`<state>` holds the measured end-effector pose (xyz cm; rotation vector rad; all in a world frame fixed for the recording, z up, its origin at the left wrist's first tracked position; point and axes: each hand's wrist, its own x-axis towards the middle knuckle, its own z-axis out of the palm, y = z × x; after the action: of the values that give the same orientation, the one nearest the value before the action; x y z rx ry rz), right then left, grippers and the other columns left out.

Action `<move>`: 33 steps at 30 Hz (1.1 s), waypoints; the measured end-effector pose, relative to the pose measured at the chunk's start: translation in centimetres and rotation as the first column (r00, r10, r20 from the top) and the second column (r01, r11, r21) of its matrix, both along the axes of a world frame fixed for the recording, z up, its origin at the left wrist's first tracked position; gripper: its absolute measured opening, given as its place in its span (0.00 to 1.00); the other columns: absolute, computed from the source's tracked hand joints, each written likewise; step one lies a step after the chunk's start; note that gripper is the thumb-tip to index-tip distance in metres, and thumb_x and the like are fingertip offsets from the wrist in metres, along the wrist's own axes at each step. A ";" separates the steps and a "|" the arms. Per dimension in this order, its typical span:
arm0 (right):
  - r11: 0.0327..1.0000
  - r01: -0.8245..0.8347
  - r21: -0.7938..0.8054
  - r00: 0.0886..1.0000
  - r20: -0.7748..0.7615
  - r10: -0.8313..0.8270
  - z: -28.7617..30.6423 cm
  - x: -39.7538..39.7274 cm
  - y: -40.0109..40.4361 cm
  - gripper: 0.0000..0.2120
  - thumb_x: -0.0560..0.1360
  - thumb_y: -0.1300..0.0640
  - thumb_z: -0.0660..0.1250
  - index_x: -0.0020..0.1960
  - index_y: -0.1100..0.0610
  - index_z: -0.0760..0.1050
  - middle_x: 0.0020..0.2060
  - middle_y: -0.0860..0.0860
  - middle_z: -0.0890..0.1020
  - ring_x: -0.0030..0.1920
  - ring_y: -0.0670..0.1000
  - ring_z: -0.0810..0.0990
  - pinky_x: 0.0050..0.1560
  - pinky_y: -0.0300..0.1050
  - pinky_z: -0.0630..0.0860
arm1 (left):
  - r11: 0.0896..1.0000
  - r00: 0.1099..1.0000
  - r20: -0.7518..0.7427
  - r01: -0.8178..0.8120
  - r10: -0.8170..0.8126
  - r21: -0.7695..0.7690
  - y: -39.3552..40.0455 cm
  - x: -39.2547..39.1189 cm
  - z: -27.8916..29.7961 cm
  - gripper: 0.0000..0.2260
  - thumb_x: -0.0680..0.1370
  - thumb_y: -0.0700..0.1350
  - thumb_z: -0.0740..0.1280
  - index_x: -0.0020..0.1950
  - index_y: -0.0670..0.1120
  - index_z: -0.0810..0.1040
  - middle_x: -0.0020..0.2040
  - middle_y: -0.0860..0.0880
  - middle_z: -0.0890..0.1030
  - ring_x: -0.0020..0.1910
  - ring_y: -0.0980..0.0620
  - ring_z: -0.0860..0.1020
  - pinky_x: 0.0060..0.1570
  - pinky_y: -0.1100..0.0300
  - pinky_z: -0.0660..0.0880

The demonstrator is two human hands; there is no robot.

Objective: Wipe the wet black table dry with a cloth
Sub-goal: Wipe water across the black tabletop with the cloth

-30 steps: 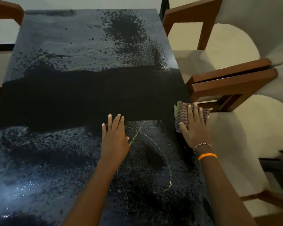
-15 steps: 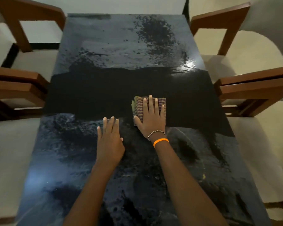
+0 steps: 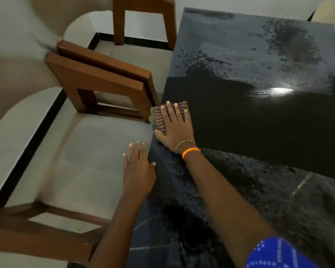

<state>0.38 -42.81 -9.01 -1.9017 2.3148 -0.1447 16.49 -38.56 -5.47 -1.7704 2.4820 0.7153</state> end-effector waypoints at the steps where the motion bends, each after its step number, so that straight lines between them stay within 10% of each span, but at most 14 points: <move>1: 1.000 -0.023 0.007 1.000 -0.020 0.023 0.0 -0.6 -1.0 0.38 0.73 0.39 0.58 0.76 0.54 0.48 0.77 0.54 0.51 0.76 0.56 0.48 0.73 0.57 0.40 | 1.000 1.000 -0.009 -0.001 0.001 0.016 -0.2 0.5 -0.2 0.28 0.80 0.47 0.58 0.76 0.42 0.50 0.77 0.44 0.51 0.77 0.46 0.45 0.73 0.49 0.42; 8: 0.999 0.035 0.038 0.999 -0.026 -0.034 0.4 -0.4 -2.7 0.38 0.75 0.39 0.57 0.76 0.53 0.46 0.77 0.53 0.48 0.76 0.56 0.45 0.73 0.59 0.40 | 0.994 0.995 -0.064 0.080 -0.076 0.070 0.9 2.4 -0.5 0.29 0.80 0.49 0.58 0.76 0.44 0.49 0.76 0.46 0.59 0.75 0.50 0.56 0.72 0.49 0.38; 15: 0.988 -0.152 -0.032 0.988 -0.038 0.151 -0.4 2.7 3.9 0.34 0.70 0.38 0.49 0.74 0.48 0.57 0.75 0.54 0.59 0.75 0.59 0.56 0.72 0.61 0.48 | 0.997 0.995 -0.082 0.067 -0.064 0.040 4.5 1.3 -0.3 0.34 0.80 0.53 0.55 0.76 0.42 0.39 0.78 0.45 0.43 0.77 0.48 0.44 0.73 0.52 0.40; 28: 0.830 0.557 -0.025 0.831 0.008 -0.557 -0.2 -9.6 16.3 0.39 0.66 0.36 0.41 0.75 0.49 0.55 0.76 0.55 0.54 0.76 0.59 0.52 0.72 0.62 0.48 | 0.979 0.933 -0.333 -0.076 0.136 0.187 6.0 1.5 -1.8 0.28 0.81 0.47 0.55 0.77 0.42 0.45 0.78 0.44 0.51 0.76 0.48 0.52 0.73 0.57 0.50; 33: 0.915 0.401 -0.042 0.916 0.012 -0.401 -0.5 -1.7 11.6 0.36 0.68 0.38 0.47 0.75 0.49 0.57 0.75 0.57 0.57 0.75 0.62 0.54 0.71 0.65 0.48 | 0.908 0.787 -0.482 -0.227 0.385 0.353 4.9 2.9 -2.2 0.20 0.82 0.39 0.54 0.74 0.41 0.60 0.74 0.44 0.64 0.73 0.48 0.62 0.71 0.59 0.56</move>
<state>-1.36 -31.22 -9.50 -1.4109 2.6899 -0.2431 19.41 -33.68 -7.70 -2.1080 2.1973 1.7221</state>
